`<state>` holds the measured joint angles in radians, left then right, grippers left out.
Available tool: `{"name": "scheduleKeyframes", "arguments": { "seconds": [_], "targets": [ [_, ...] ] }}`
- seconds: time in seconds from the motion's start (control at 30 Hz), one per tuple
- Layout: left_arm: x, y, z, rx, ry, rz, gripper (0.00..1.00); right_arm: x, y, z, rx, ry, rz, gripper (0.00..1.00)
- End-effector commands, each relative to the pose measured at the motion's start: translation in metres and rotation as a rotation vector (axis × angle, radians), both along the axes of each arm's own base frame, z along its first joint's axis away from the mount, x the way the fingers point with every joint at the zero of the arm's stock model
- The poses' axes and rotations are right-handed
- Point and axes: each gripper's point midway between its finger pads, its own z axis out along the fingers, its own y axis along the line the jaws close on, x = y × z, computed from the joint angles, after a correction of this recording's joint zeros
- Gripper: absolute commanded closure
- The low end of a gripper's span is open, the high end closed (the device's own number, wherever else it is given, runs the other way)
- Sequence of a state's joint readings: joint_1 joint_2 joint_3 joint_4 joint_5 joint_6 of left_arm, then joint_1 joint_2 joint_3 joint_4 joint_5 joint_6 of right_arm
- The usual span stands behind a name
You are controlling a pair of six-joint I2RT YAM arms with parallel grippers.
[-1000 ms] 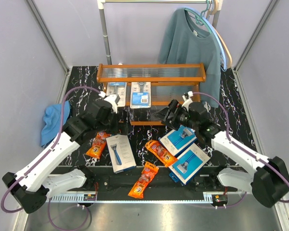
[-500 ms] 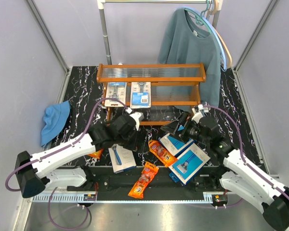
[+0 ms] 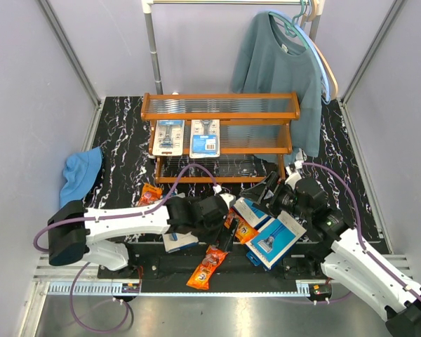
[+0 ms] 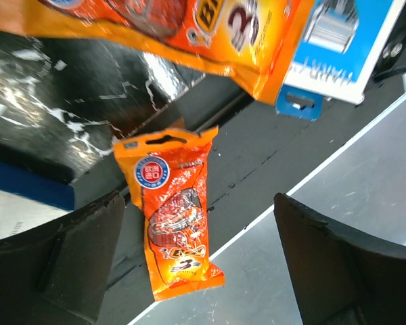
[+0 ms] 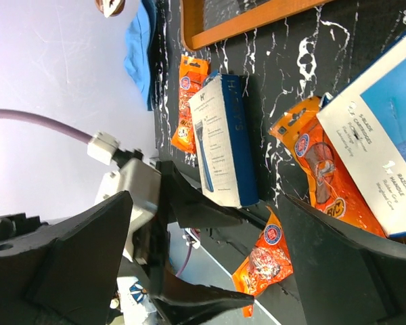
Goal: Place and organize the shaving razors onto the shelf
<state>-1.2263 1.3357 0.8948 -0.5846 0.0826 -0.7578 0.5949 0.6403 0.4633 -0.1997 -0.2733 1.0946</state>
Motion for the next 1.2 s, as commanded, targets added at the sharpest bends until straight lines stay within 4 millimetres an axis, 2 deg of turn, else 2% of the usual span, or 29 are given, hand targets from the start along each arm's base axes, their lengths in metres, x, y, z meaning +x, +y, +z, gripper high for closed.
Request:
{"name": "scheduleKeyframes", "arguments": {
  "seconds": [0.0,0.4,0.97,1.17],
  "targets": [
    [-0.002,-0.017,0.008,-0.038,-0.022,0.013,0.06,0.0,-0.001,0.007,0.004,-0.015,-0.008,0.0],
    [-0.023,-0.005,-0.025,0.069,0.036,-0.004,0.07,-0.004,-0.004,0.01,0.02,-0.023,-0.018,0.0],
    [-0.025,0.011,-0.064,0.242,0.033,0.004,0.1,-0.011,-0.01,0.009,0.042,-0.025,-0.028,0.0],
    [-0.025,0.008,-0.065,0.244,0.033,-0.001,0.23,-0.013,-0.011,0.007,0.043,-0.022,-0.029,0.0]
  ]
}}
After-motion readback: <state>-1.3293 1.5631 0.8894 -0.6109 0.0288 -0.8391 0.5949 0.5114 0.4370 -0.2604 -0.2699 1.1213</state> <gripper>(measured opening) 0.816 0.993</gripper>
